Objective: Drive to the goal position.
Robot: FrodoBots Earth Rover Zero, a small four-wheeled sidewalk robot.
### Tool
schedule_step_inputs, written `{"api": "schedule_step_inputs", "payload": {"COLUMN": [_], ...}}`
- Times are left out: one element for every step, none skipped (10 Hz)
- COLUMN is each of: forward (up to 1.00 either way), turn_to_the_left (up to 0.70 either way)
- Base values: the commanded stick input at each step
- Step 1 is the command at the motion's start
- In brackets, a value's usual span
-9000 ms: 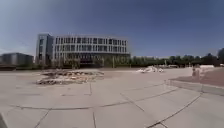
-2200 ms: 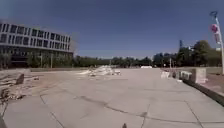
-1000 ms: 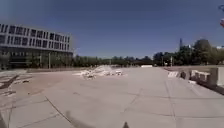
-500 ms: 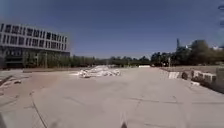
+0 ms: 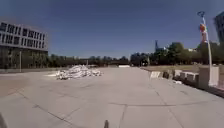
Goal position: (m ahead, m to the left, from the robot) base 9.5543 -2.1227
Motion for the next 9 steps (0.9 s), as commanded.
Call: {"api": "schedule_step_inputs", "payload": {"forward": [0.70,0.70,0.70,0.70,0.70,0.70,0.70,0.70,0.70], "turn_to_the_left": [0.00,0.00,0.00,0.00,0.00,0.00,0.00,0.00,0.00]}}
